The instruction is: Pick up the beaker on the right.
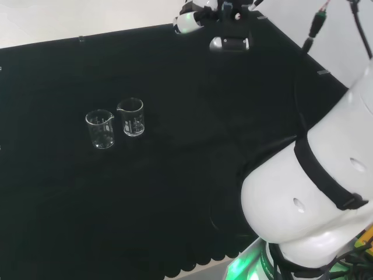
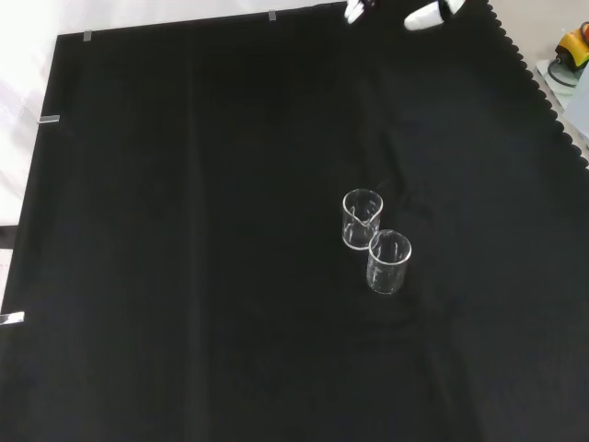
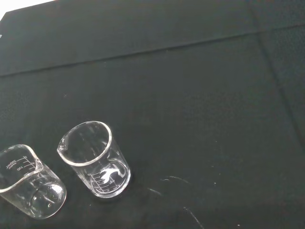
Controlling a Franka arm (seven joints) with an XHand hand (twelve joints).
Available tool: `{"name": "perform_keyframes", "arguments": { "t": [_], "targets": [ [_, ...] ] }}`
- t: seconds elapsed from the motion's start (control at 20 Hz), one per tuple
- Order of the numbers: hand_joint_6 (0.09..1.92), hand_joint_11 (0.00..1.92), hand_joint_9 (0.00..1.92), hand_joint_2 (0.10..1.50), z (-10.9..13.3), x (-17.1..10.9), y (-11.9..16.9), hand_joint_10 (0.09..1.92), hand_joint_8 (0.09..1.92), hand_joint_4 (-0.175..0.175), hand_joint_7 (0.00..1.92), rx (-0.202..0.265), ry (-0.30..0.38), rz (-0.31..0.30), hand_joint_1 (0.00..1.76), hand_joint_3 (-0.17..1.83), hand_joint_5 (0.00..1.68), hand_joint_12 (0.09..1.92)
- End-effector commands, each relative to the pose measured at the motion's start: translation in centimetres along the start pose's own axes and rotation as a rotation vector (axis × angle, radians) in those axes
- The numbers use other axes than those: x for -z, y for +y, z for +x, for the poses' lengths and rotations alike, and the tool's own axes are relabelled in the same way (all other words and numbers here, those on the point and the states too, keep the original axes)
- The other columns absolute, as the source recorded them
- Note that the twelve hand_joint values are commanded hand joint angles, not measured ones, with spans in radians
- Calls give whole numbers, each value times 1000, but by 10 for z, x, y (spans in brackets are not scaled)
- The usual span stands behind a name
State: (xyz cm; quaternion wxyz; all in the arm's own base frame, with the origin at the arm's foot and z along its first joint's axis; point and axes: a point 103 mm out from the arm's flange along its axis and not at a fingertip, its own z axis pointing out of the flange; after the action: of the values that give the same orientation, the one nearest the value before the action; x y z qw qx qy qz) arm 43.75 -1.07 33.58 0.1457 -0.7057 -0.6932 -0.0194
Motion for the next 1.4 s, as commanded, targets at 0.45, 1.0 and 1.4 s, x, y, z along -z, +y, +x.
{"name": "perform_keyframes", "arguments": {
  "t": [0.45,1.0,1.4],
  "targets": [
    [87,0,228,948,26,-51,35,492,328,-29,225,67,102,37,288,854,343,932],
    [87,0,232,944,-3,-74,45,508,348,-29,233,63,169,101,299,856,355,938],
    [87,0,235,944,-13,-84,52,515,356,-30,236,45,191,100,302,857,361,941]
  ]
}}
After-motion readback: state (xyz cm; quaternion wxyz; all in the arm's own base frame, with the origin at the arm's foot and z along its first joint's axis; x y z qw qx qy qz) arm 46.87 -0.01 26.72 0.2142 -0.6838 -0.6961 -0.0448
